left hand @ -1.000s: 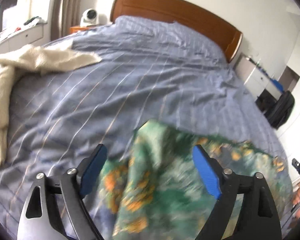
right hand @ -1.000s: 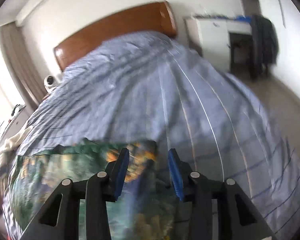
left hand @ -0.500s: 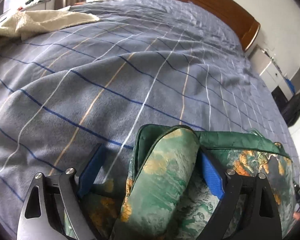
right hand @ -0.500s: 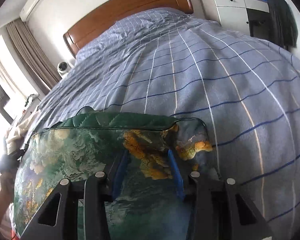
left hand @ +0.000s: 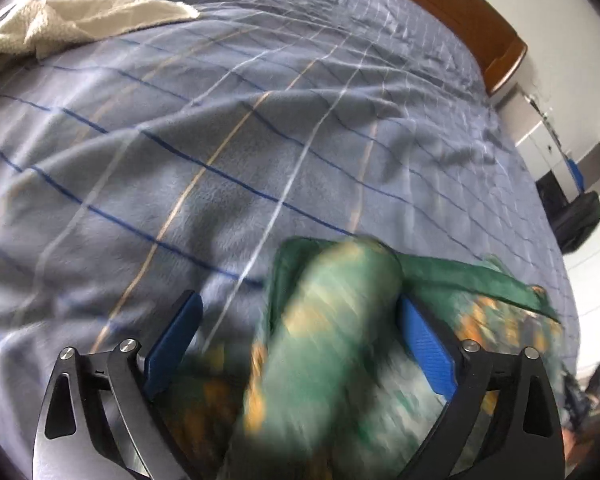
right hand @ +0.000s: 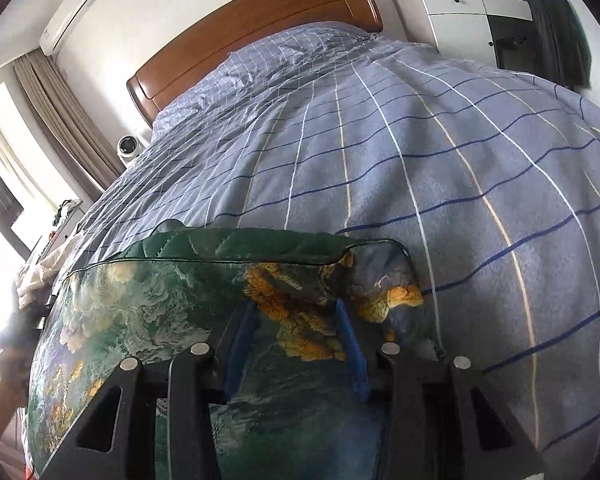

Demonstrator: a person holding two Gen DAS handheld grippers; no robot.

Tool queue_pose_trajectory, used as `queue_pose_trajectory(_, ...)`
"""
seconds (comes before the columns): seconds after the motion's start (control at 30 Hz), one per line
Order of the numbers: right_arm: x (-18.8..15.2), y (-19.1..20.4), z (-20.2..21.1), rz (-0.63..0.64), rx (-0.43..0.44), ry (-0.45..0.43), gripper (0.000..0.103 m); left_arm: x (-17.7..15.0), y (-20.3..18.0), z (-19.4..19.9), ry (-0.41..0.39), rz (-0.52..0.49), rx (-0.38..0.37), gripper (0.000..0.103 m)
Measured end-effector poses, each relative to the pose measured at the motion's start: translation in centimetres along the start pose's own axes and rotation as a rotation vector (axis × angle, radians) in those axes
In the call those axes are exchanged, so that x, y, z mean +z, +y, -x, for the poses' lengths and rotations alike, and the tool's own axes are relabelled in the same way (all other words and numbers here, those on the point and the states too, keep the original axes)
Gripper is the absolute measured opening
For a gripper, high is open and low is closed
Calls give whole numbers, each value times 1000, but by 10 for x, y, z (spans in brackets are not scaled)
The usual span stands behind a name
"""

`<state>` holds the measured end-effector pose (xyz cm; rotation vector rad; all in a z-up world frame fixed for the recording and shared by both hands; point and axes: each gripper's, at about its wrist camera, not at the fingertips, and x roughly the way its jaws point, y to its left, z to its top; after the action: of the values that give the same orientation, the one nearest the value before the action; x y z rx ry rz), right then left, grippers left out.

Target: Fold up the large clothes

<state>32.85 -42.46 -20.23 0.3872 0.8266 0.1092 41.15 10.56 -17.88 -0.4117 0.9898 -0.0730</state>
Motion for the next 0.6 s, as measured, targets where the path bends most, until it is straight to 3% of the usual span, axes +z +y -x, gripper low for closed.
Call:
queue_pose_trajectory(0.07, 0, 1, 0, 1, -3, 2, 41, -6, -12, 35, -51, -58, -40, 95)
queue_pose_trajectory(0.17, 1, 2, 1, 4, -9, 4, 42, -29, -53, 95, -131, -232, -85, 97)
queue_pose_trajectory(0.3, 2, 4, 0, 6, -14, 8, 42, -64, -137, 122, -117, -467, -196, 100)
queue_pose_trajectory(0.37, 3, 5, 0, 7, -16, 9, 42, -70, -171, 107, -83, -513, -231, 100)
queue_pose_trajectory(0.43, 3, 5, 0, 7, -15, 10, 42, -69, -197, 79, -68, -527, -219, 100)
queue_pose_trajectory(0.53, 2, 5, 0, 7, -15, 13, 42, -59, -214, 24, -45, -474, -141, 100)
queue_pose_trajectory(0.6, 2, 4, -1, 5, -15, 14, 43, -61, -215, -28, 48, -480, -32, 99)
